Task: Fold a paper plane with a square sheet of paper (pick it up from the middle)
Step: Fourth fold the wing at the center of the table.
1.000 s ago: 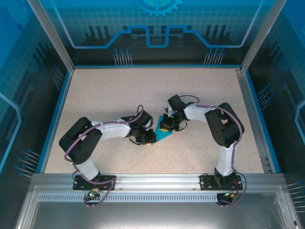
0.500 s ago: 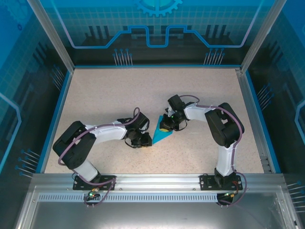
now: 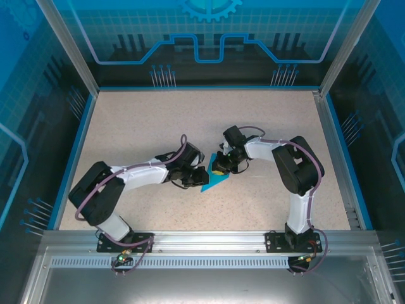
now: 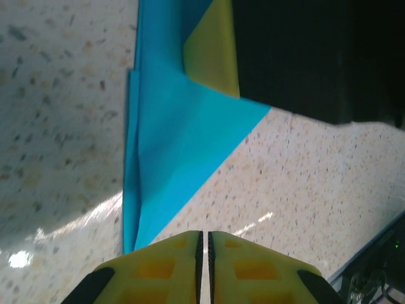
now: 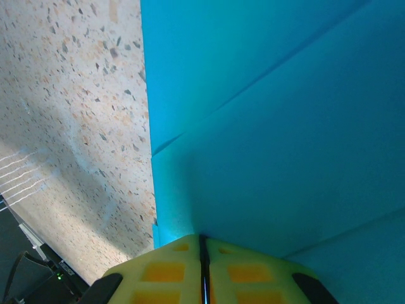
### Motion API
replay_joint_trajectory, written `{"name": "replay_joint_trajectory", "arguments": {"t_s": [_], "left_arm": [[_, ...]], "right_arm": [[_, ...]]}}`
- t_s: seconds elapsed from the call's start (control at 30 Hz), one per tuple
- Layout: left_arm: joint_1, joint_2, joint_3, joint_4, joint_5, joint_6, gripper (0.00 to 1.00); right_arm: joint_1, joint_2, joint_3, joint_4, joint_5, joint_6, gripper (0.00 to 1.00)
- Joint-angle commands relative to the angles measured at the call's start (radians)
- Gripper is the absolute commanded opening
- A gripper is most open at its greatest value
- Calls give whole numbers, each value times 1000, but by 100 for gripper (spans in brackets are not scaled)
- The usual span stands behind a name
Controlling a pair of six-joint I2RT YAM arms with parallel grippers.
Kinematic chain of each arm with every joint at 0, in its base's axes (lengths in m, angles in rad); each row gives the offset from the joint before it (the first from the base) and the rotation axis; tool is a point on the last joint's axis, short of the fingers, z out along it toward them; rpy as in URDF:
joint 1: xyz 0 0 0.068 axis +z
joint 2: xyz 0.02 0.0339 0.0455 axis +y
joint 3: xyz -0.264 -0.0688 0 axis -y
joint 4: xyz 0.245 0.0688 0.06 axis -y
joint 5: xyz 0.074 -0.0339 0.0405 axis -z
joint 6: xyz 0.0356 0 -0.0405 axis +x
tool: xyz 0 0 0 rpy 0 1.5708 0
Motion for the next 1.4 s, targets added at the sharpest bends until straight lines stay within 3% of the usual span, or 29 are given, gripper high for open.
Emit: {"name": "replay_joint_trajectory", "arguments": {"t_s": [0.0, 0.47, 0.9, 1.37], "left_arm": [[-5, 58, 46, 44, 24, -3, 13], [4, 199, 68, 53, -6, -7, 9], [25, 111, -151, 83, 82, -39, 9], [26, 61, -196, -38, 131, 47, 10]], "right_arm": [[-1, 126, -57, -60, 193, 14, 9], [-3, 132, -55, -72, 193, 9, 9], [-14, 150, -60, -83, 199, 10, 9], [-19, 158, -54, -94, 206, 14, 9]]}}
